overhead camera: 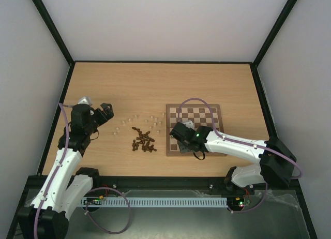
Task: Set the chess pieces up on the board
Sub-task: Place the chess piece on the chessboard, then pick up the chess piece at the center of the board.
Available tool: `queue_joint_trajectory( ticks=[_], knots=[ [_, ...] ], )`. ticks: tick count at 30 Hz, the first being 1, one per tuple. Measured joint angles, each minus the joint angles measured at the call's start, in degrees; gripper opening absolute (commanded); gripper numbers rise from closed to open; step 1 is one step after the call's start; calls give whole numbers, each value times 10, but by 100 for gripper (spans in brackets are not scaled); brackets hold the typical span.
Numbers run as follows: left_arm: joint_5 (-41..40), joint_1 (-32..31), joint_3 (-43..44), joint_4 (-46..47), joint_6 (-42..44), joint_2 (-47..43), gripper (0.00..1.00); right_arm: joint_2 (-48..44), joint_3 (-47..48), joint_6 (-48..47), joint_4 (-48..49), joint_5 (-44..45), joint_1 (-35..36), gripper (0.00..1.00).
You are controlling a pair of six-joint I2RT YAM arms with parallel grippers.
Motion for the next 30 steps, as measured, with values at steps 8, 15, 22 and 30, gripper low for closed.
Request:
queue_joint_trajectory(
  ticks=[8, 15, 22, 30],
  knots=[
    [0, 0, 0, 0, 0, -2, 100, 2, 0, 0, 0, -1, 0, 20],
    [1, 0, 0, 0, 0, -2, 99, 2, 0, -1, 0, -1, 0, 24],
    [1, 0, 0, 0, 0, -2, 99, 2, 5, -5, 0, -1, 0, 25],
    [1, 0, 0, 0, 0, -2, 99, 2, 22, -12, -1, 0, 0, 26]
  ],
)
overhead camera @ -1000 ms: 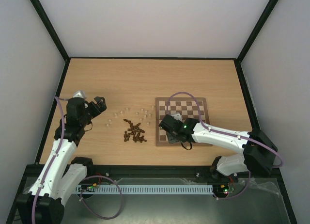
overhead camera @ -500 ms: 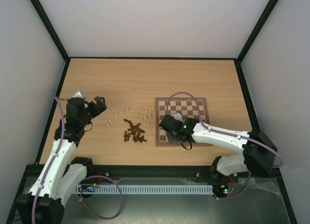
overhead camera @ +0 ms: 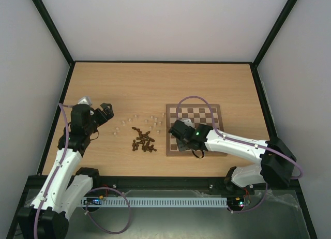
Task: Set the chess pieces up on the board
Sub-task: Pick up the chess piece at the center of the board.
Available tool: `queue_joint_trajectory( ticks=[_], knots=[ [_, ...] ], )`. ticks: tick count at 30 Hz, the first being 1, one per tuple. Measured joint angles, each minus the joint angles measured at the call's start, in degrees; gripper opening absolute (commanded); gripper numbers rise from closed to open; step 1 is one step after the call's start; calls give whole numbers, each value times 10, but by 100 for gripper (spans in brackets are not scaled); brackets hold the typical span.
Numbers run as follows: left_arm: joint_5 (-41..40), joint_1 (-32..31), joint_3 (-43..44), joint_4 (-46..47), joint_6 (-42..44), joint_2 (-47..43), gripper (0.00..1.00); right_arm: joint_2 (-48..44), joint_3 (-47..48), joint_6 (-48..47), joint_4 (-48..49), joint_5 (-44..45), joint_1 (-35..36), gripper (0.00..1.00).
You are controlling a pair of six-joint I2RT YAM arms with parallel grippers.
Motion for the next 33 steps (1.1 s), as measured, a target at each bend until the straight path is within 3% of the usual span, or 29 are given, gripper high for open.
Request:
queue_joint_trajectory(
  ticks=[6, 26, 33],
  knots=[
    [0, 0, 0, 0, 0, 0, 99, 1, 17, -6, -5, 8, 0, 30],
    [5, 0, -3, 1, 0, 3, 99, 29, 29, 12, -37, 26, 0, 23],
    [5, 0, -5, 2, 0, 6, 99, 28, 35, 2, -37, 22, 0, 48]
  ],
)
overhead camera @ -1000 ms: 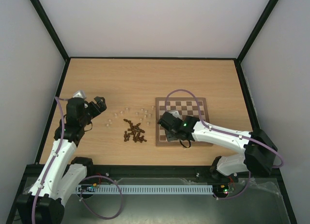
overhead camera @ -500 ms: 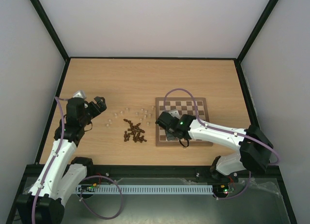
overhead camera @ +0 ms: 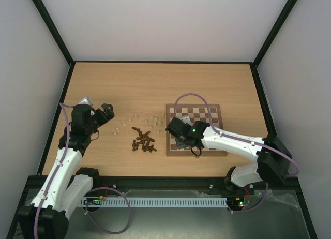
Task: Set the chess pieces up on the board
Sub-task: Pick up the chess piece at the center of the board.
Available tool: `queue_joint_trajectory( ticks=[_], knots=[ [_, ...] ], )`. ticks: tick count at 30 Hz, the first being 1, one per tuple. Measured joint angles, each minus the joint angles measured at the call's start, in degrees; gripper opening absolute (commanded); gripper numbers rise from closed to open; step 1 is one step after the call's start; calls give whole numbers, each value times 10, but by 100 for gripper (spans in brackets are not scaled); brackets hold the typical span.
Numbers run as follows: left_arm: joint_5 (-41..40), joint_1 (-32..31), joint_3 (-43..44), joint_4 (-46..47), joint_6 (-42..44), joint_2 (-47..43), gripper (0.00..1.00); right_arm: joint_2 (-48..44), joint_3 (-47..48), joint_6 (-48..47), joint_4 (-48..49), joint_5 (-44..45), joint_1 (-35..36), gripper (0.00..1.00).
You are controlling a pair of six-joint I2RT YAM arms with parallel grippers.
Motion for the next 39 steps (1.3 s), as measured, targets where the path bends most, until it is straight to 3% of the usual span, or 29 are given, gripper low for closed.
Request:
queue_joint_trajectory(
  ticks=[4, 10, 26, 31, 39],
  knots=[
    [18, 0, 0, 4, 6, 1, 100, 4, 58, -21, 0, -5, 0, 58],
    [55, 0, -15, 17, 14, -38, 100, 71, 200, -73, 28, -30, 0, 59],
    [72, 0, -19, -15, -1, -117, 100, 451, 573, -169, 44, -92, 0, 44],
    [71, 0, -20, -23, -7, -132, 100, 513, 648, -179, 37, -103, -4, 41],
    [71, 0, -20, -28, -7, -132, 100, 553, 676, -184, 26, -106, -16, 38]
  ],
)
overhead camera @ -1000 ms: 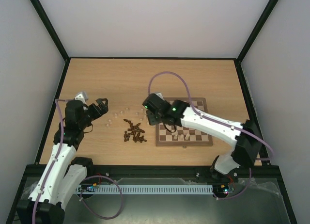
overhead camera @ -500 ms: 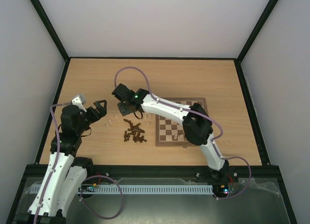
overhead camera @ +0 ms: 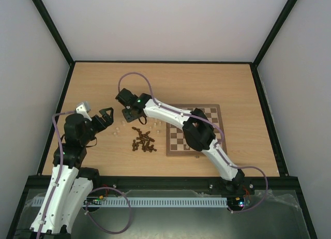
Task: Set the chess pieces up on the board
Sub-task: Pick up the chess piece at the center of the board.
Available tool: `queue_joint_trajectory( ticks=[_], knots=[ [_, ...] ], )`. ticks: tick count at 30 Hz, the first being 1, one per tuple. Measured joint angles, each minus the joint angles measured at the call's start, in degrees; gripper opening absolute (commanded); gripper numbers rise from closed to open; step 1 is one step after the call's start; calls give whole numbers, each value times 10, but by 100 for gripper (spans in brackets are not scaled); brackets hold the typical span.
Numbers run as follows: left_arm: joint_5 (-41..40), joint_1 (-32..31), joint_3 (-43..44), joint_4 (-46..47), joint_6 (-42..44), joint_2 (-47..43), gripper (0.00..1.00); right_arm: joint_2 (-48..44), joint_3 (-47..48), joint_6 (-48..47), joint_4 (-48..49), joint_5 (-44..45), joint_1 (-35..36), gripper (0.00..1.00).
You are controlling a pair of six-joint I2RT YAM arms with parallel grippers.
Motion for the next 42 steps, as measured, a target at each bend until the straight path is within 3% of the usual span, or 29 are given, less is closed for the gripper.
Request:
queue_joint_trajectory(
  ticks=[19, 29, 37, 42],
  knots=[
    [0, 0, 0, 0, 0, 4, 99, 19, 0, -2, -9, 1, -19, 31],
    [0, 0, -5, 0, 0, 5, 100, 28, -10, -5, -8, -3, -21, 9],
    [0, 0, -6, 1, 0, 10, 99, 26, -16, -4, -4, -1, -23, 7],
    [0, 0, -5, 1, 0, 17, 99, -22, -75, -4, -8, 8, -24, 7]
  ],
)
